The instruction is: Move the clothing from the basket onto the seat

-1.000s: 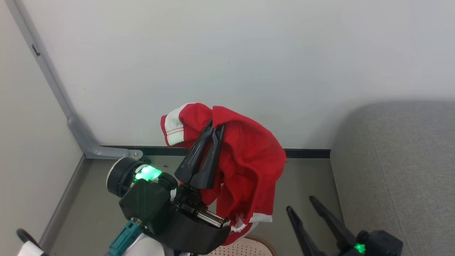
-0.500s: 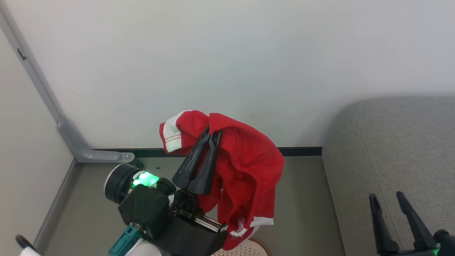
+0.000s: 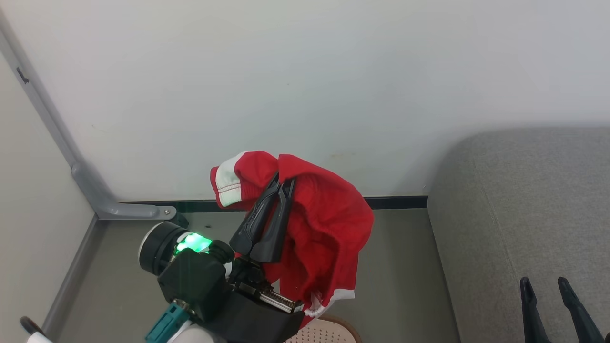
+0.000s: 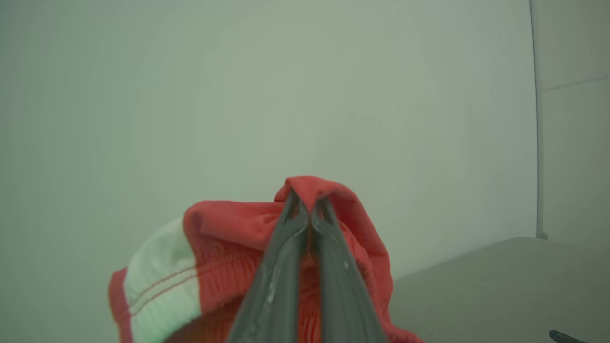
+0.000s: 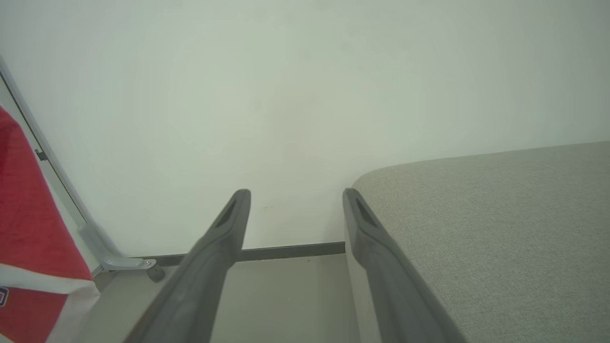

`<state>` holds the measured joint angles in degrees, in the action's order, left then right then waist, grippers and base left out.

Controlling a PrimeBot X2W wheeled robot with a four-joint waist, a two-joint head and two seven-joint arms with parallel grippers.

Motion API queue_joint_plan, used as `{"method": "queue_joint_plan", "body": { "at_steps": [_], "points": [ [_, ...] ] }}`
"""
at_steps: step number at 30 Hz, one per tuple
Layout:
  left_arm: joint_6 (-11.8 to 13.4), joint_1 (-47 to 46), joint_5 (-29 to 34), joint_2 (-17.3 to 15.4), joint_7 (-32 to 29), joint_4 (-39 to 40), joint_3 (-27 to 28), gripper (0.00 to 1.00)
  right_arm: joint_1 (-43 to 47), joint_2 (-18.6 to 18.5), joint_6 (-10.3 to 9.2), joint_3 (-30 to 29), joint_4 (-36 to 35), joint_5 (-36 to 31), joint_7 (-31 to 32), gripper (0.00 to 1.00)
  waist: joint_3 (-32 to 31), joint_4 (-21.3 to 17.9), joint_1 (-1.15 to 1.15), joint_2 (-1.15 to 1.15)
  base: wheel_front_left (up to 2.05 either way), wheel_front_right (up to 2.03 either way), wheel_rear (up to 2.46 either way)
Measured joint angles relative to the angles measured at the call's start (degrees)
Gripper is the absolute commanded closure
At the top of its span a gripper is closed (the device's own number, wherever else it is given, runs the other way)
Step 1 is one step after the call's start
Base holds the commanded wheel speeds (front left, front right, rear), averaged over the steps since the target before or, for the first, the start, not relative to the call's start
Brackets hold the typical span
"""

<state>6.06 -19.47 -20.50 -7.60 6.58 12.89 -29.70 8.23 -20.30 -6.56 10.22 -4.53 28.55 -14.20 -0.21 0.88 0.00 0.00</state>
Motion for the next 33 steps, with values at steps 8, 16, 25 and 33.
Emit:
{"method": "queue_joint_plan", "body": {
  "at_steps": [8, 16, 25, 33],
  "points": [
    [0.0, 0.0, 0.0, 0.0, 0.0, 0.2, 0.3, 1.00, 0.8, 0.8, -0.05, -0.8, -0.8, -0.3, 0.0, 0.00, 0.0, -0.1, 0.00, 0.00, 0.00, 0.00, 0.00],
    [0.0, 0.0, 0.0, 0.0, 0.0, 0.4, 0.3, 1.00, 0.9, 1.1, -0.07, -1.0, -1.2, -0.3, 0.0, 0.00, 0.1, -0.2, 0.00, 0.00, 0.00, 0.00, 0.00],
    [0.0, 0.0, 0.0, 0.0, -0.4, 0.7, 0.2, 1.00, 0.9, 1.3, -0.07, -1.1, -2.0, -0.5, 0.0, 0.00, 0.4, -0.1, 0.00, 0.00, 0.00, 0.00, 0.00],
    [0.0, 0.0, 0.0, 0.0, -0.5, 1.6, -0.3, 1.00, 0.2, 1.1, 1.29, 0.7, -2.0, -0.8, 0.0, 0.00, 0.7, 0.3, 0.00, 0.00, 0.00, 0.00, 0.00]
  ]
}}
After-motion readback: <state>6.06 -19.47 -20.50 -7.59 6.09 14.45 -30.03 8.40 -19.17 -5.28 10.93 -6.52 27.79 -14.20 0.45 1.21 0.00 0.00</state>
